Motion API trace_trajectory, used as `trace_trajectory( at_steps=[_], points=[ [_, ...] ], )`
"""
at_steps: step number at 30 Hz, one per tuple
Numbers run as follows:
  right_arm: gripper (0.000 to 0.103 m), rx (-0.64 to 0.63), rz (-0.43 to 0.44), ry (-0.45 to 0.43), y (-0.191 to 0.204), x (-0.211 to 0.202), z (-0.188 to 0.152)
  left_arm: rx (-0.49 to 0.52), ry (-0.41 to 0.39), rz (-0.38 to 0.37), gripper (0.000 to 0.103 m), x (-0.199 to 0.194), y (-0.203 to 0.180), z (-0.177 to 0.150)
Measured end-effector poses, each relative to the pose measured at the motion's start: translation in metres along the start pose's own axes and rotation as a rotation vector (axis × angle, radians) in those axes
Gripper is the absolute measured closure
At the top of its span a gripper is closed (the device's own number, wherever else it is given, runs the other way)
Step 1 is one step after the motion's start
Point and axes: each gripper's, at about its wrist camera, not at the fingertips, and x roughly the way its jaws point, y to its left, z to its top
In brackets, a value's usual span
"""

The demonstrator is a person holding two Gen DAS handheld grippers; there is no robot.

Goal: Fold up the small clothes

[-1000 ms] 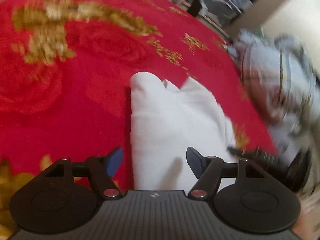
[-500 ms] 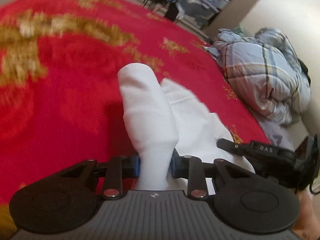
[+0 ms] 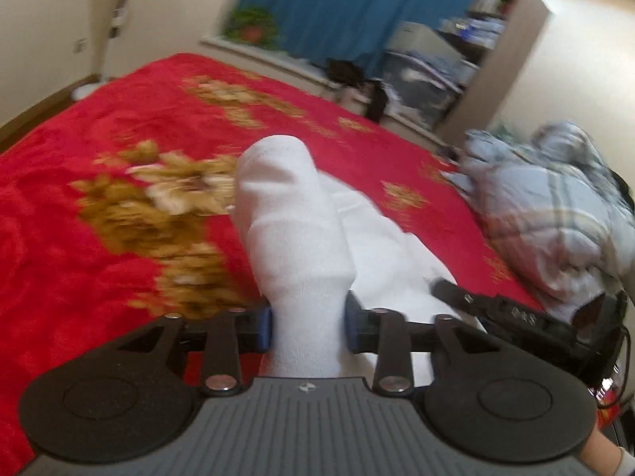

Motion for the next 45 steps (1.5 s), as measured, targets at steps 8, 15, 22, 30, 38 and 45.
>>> trace_trajectory(
  at_steps=[8,15,22,30,38,45],
  points=[
    [0.069,0.048,-0.203,0.125,-0.033,0.019,-0.008,-0.155,0.117,0.144,0.051,-0.006,0.073,-0.002],
    [0.034,0.025,-0.077,0.277,-0.013,0.011,-0.023,-0.172,0.269,0.095,0.041,0.016,0.068,-0.024],
    [0.096,-0.012,-0.090,0.396,-0.003,0.020,-0.055,-0.191,0.314,0.121,0.036,0.032,0.078,-0.037],
    [0.097,-0.027,-0.111,0.375,0.014,-0.023,-0.028,-0.138,0.308,0.106,0.036,0.026,0.067,-0.039],
    [0.087,-0.007,-0.201,0.423,-0.002,-0.008,-0.055,-0.148,0.342,0.082,0.036,0.028,0.071,-0.049],
    [0.096,0.012,-0.167,0.406,-0.009,0.005,-0.063,-0.189,0.320,0.053,0.075,0.026,0.073,-0.052]
  ],
)
